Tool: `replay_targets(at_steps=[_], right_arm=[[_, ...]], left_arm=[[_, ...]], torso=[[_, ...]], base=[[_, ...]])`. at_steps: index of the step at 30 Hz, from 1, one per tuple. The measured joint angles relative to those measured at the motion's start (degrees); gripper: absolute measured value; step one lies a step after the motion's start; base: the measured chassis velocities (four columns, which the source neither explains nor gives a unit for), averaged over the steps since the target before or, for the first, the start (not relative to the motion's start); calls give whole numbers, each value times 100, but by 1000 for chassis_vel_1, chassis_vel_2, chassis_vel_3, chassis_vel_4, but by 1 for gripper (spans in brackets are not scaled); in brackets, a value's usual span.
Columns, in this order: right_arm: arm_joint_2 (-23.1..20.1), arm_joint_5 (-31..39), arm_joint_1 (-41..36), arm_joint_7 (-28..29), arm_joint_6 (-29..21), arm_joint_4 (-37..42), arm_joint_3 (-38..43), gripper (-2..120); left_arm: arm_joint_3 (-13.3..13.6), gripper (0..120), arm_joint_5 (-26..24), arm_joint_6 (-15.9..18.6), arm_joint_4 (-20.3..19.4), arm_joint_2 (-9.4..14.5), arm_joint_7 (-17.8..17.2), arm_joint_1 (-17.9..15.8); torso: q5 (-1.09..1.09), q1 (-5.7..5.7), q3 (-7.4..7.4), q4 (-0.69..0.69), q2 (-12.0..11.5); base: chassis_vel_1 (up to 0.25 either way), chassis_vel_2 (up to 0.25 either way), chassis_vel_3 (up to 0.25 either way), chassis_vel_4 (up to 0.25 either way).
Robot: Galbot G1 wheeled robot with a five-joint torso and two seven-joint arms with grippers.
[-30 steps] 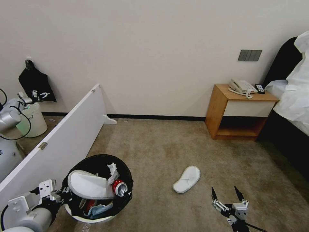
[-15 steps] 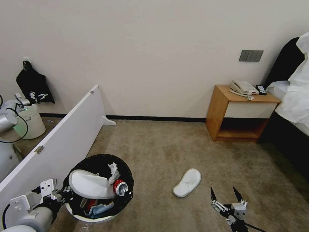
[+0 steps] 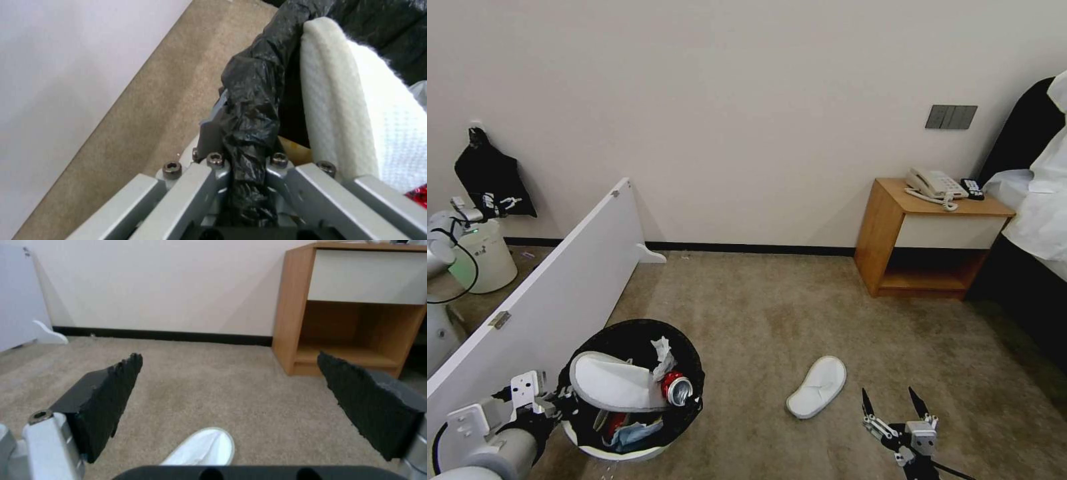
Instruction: Pick up the trash bin, then pick up the garbage from the floor and place it into the trash bin.
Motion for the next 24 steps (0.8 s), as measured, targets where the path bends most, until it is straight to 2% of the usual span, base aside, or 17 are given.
replay_targets(at_steps=[24], right_arm=[[6,-6,-22,-22,41,-7,-35,100]], left_arm=[[-22,2,0,0,-60,-9,0,40]], torso=[[0,0,0,0,0]], base=[[-62,53,57,-56]])
